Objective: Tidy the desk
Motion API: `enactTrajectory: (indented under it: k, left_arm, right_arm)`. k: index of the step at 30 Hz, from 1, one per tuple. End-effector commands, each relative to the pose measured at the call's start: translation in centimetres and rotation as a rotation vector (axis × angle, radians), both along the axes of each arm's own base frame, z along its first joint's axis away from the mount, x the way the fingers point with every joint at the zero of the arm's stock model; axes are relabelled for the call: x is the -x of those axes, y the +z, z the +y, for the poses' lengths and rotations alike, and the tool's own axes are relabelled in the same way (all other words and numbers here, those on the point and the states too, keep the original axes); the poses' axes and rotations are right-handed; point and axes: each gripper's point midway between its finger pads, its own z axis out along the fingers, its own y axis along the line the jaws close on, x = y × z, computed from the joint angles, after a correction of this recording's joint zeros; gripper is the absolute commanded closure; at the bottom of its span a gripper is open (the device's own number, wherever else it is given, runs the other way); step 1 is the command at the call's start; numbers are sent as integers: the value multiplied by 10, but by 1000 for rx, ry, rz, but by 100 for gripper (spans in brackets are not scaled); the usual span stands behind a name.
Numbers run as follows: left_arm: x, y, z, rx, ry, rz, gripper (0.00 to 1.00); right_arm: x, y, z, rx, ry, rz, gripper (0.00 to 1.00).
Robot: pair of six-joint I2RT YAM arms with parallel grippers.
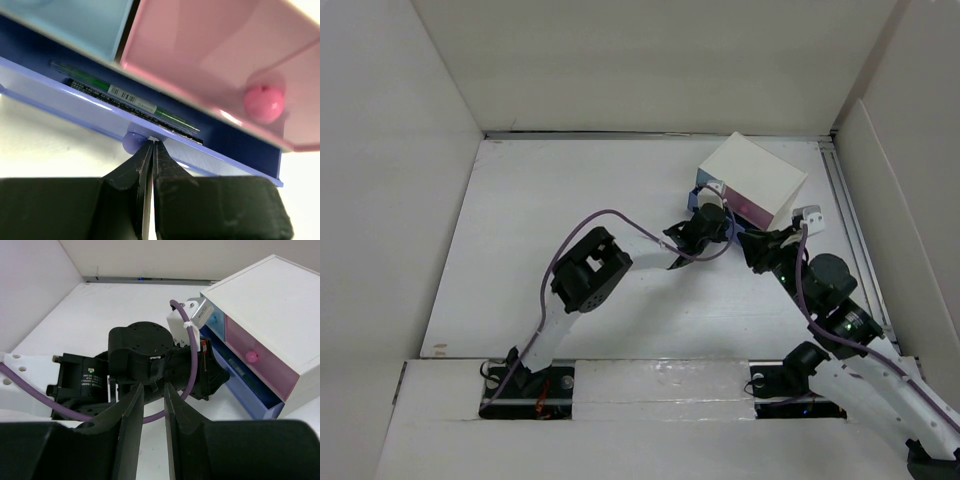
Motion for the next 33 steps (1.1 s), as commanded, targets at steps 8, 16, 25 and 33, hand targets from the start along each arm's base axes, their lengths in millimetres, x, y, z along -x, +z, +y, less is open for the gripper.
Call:
enactTrajectory:
  k: [8, 16, 25, 33]
  left_arm:
    - [-34, 26, -12, 33, 86, -100, 94]
    - [-28, 35, -10, 40, 58, -117, 55]
    - [2, 84, 31, 108, 63, -156, 43]
    - [44, 129, 91, 176, 105, -170, 44]
  right_arm:
    - [-1, 12, 4, -32, 7, -33, 72]
    - [-3, 11, 2, -32, -8, -31, 72]
    - [-1, 22, -2, -49, -17, -53, 72]
    - [3, 26, -10, -42, -39, -66, 53]
